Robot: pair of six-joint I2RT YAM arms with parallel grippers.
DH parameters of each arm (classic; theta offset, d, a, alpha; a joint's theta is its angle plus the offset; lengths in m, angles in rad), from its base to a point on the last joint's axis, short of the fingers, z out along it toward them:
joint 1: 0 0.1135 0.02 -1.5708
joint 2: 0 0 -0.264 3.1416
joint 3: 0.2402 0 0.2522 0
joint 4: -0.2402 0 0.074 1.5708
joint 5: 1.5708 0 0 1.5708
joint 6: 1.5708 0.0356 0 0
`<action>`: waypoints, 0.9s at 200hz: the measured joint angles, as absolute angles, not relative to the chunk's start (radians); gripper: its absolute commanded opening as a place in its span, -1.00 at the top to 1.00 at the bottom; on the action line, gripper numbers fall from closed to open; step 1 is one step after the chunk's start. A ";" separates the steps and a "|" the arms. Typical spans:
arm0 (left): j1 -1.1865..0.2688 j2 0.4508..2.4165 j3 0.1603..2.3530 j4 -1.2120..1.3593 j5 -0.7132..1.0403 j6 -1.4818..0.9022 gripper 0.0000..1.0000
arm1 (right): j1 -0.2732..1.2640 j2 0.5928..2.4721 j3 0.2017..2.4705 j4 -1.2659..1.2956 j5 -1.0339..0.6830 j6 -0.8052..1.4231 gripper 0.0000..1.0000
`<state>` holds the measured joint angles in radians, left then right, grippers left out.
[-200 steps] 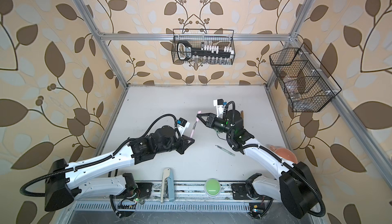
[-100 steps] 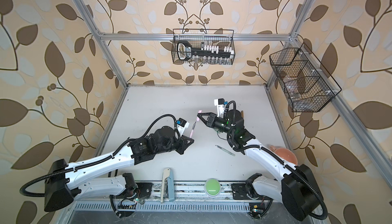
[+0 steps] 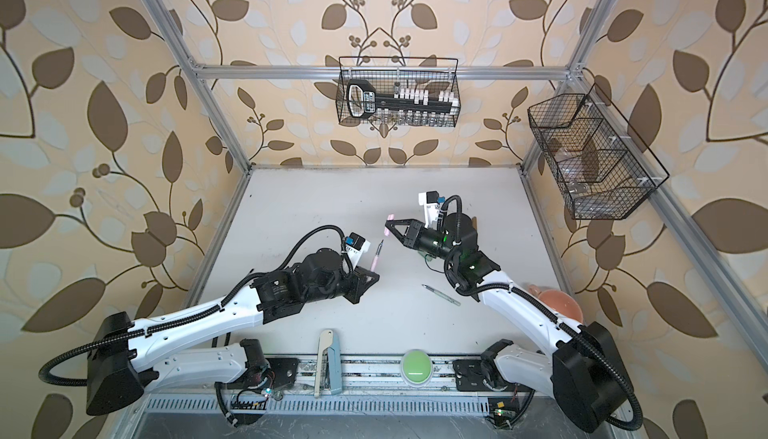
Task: Insert the pens into the pen caps
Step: 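Lower the pink cap with the right gripper down onto the pen nib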
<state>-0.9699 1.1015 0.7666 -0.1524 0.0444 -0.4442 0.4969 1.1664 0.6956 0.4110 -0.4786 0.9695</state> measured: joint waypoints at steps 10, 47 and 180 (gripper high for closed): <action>-0.970 1.102 0.767 -0.153 0.044 -0.444 1.00 | 0.499 1.166 0.696 0.408 -0.479 0.967 0.61; -0.970 1.102 0.767 -0.152 0.044 -0.444 1.00 | 0.505 1.170 0.696 0.408 -0.479 0.967 0.60; -0.970 1.095 0.763 -0.152 0.032 -0.444 1.00 | 0.542 1.181 0.695 0.415 -0.478 0.968 0.61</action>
